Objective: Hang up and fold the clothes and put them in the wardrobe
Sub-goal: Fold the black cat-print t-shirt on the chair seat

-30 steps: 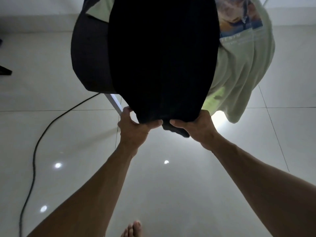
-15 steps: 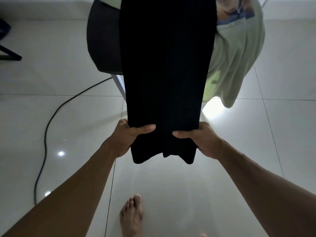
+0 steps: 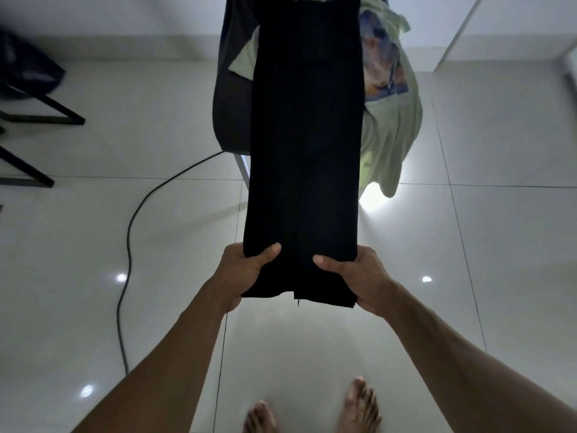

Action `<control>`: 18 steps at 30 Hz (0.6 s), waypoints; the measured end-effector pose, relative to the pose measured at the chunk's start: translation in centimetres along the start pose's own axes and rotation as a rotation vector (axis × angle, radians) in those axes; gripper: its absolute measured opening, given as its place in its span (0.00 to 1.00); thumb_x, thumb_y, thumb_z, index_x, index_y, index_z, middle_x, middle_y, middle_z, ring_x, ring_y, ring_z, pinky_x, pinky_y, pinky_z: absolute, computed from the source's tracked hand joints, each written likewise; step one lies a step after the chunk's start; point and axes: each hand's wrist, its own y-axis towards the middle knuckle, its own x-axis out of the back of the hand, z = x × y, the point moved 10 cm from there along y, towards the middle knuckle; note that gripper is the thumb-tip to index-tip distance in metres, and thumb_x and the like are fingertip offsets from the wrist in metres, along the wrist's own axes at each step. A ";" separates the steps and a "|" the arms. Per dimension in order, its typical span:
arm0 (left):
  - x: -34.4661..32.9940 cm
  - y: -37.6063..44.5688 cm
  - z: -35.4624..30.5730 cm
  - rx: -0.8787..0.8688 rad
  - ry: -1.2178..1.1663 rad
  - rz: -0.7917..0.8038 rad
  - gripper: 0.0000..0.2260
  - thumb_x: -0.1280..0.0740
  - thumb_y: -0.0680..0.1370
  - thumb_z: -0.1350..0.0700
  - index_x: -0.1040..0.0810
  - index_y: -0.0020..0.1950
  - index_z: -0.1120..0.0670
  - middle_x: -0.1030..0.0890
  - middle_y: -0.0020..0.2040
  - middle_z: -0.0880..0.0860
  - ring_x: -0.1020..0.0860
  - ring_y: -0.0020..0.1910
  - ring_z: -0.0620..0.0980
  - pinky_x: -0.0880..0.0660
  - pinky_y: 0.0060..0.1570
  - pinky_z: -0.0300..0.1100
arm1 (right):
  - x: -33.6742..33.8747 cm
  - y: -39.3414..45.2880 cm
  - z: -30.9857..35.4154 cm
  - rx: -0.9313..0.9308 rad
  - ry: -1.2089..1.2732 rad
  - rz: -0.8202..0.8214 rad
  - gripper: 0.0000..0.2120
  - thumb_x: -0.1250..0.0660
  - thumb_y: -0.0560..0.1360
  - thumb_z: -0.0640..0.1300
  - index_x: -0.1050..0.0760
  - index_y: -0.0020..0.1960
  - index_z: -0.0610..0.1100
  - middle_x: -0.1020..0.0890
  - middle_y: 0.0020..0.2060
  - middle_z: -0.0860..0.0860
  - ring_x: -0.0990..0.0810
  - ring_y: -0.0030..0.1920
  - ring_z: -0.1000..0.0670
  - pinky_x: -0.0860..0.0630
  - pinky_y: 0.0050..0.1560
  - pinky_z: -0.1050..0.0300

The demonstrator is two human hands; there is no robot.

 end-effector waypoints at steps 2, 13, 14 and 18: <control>1.1 -3.1 -2.1 0.020 0.003 -0.037 0.13 0.25 0.75 0.54 0.17 0.57 0.58 0.14 0.50 0.56 0.15 0.48 0.55 0.18 0.50 0.50 | -0.3 -3.6 2.1 -0.012 0.034 -0.079 0.20 0.22 0.71 0.40 0.20 0.61 0.40 0.13 0.48 0.48 0.13 0.48 0.46 0.17 0.54 0.46; 2.6 -11.1 -12.6 -0.071 0.157 -0.119 0.15 0.32 0.78 0.66 0.25 0.62 0.51 0.22 0.57 0.54 0.18 0.48 0.55 0.21 0.33 0.41 | -1.3 -10.9 12.4 0.042 -0.011 -0.288 0.34 0.25 0.72 0.31 0.31 0.72 0.52 0.23 0.61 0.45 0.17 0.54 0.41 0.15 0.43 0.47; 2.4 -11.6 -14.0 -0.056 0.162 -0.106 0.11 0.33 0.79 0.67 0.21 0.57 0.55 0.21 0.57 0.56 0.17 0.48 0.56 0.21 0.34 0.41 | -1.5 -11.4 13.9 0.017 -0.012 -0.274 0.25 0.26 0.73 0.30 0.25 0.66 0.47 0.21 0.59 0.42 0.16 0.51 0.41 0.16 0.39 0.51; 2.4 -12.7 -18.0 0.010 0.077 -0.083 0.08 0.36 0.78 0.71 0.17 0.48 0.65 0.18 0.51 0.63 0.17 0.42 0.58 0.20 0.34 0.41 | -1.9 -12.4 17.9 -0.064 0.044 -0.260 0.11 0.29 0.73 0.27 0.18 0.53 0.37 0.19 0.55 0.38 0.17 0.46 0.43 0.19 0.33 0.58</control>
